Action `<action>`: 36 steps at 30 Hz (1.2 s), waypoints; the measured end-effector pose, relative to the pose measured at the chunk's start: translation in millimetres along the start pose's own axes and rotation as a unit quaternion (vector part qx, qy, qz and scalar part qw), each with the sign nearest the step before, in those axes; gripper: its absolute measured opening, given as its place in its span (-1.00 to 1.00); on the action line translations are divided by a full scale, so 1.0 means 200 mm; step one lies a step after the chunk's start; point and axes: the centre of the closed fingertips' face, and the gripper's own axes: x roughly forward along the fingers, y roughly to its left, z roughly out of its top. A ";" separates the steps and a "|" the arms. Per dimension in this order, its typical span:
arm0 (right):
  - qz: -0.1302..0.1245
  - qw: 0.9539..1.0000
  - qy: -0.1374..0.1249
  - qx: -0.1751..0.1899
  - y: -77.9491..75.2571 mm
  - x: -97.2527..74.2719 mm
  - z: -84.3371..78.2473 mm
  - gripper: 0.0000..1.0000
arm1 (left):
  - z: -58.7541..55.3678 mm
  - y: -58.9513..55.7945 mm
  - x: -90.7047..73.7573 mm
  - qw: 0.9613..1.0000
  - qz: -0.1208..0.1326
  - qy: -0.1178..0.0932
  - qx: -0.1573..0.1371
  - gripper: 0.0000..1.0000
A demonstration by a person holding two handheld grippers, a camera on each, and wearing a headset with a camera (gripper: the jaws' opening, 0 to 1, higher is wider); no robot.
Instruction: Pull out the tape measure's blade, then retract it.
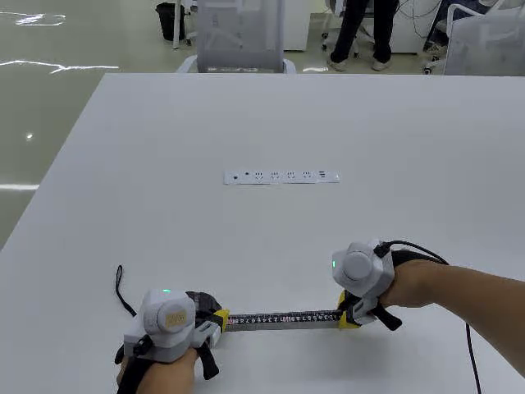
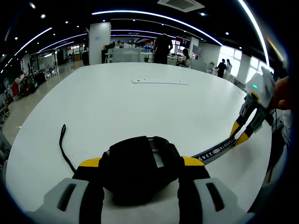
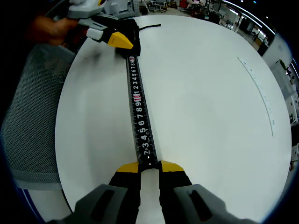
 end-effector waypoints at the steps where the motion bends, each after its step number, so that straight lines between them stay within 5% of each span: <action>1: 0.000 1.000 0.000 0.000 0.00 0.00 0.00 -0.72 | 0.00 0.00 0.00 1.000 0.000 0.000 0.000 0.21; 36: 0.002 1.000 0.000 0.000 0.01 0.02 0.06 -0.72 | 0.00 0.00 0.00 1.000 0.000 -0.001 -0.001 0.20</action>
